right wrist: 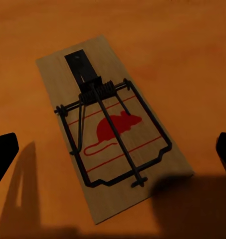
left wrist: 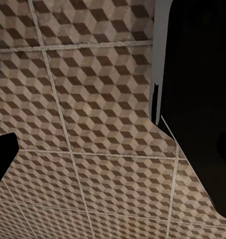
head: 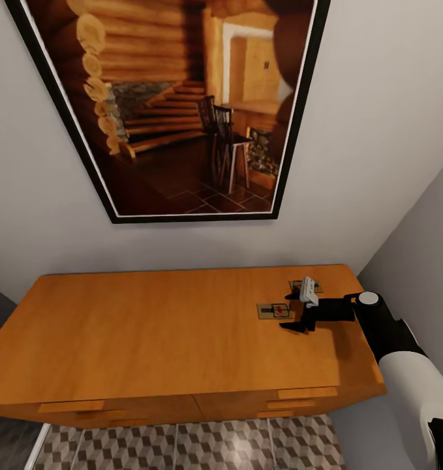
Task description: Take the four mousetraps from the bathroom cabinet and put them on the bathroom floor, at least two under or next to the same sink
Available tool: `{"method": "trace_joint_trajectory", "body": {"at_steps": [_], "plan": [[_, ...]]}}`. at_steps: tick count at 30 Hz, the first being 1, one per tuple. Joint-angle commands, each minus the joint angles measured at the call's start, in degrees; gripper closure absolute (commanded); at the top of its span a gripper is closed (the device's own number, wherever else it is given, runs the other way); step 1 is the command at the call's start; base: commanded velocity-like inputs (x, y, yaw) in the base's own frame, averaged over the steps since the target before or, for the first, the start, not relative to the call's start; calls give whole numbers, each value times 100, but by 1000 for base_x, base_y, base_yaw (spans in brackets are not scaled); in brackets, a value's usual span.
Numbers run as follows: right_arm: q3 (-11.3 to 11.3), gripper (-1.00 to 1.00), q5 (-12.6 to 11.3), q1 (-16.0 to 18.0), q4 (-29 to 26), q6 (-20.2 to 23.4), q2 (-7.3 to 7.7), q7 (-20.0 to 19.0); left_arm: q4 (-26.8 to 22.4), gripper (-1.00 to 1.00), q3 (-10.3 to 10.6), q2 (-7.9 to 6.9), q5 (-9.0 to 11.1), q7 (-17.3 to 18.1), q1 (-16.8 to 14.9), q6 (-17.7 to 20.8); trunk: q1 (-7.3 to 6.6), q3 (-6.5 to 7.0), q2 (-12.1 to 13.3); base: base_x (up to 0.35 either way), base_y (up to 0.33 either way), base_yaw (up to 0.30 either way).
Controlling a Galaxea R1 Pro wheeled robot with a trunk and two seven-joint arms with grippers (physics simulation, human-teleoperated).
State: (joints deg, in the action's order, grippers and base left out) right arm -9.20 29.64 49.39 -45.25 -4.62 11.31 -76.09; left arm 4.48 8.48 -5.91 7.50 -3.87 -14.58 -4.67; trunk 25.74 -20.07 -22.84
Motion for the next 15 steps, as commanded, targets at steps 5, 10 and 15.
{"method": "trace_joint_trajectory", "body": {"at_steps": [5, 10, 15], "plan": [[-18, -100, 82, 1, 78, -48, 2, -20, 23, -100, 48, 2, 58, 0, -9, -43, 4, -10, -8, 0, 0, 0], [-20, -100, 85, 1, 78, -48, 4, -20, 22, -100, 48, 2, 58, 0, -9, -43, 4, -10, -8, 0, 0, 0], [-20, -100, 86, 1, 77, -48, 6, -20, 25, -100, 48, 2, 58, 0, -9, -43, 4, -10, -8, 0, 0, 0]]}}
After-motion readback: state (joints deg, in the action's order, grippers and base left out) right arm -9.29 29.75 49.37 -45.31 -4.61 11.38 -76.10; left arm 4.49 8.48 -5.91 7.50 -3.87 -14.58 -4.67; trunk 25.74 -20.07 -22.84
